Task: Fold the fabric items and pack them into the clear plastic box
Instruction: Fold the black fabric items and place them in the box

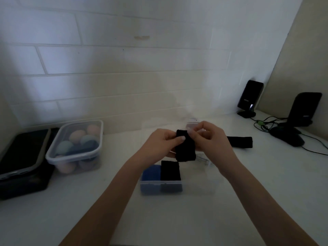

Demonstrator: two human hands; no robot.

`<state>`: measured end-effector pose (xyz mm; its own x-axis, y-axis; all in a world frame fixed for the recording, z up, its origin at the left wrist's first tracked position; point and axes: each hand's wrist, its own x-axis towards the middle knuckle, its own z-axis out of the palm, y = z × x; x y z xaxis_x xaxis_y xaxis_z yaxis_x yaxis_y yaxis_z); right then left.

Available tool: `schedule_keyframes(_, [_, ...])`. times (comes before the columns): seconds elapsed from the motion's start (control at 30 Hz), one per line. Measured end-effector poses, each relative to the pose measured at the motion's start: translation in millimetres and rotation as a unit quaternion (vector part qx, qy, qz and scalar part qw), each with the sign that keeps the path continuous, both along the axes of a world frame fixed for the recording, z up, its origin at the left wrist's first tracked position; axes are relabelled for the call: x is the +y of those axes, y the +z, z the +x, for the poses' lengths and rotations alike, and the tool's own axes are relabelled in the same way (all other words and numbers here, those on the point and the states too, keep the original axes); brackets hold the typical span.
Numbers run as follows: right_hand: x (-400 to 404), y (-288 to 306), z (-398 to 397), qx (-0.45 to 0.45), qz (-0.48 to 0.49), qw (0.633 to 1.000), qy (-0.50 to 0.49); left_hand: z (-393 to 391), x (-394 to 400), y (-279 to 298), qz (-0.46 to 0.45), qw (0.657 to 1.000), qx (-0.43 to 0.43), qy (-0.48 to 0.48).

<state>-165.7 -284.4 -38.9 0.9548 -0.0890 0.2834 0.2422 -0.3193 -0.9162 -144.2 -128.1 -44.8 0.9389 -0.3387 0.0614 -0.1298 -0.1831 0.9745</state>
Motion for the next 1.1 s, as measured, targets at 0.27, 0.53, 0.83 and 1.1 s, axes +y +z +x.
schedule_keyframes(0.27, [-6,-3,-26,0.059,-0.052,0.997,0.005,-22,-3,-2,0.026,0.998,0.041,-0.044])
schedule_keyframes(0.53, [-1,2,-29,0.100,-0.276,0.956,0.011,-37,17,-4,0.295,0.922,-0.234,0.085])
schedule_keyframes(0.83, [11,-12,-27,0.142,-0.374,0.916,-0.008,-43,17,-14,0.308,0.926,-0.219,0.002])
schedule_keyframes(1.1, [11,-9,-24,0.135,-0.443,0.886,0.032,-37,17,-19,0.389,0.902,-0.182,-0.049])
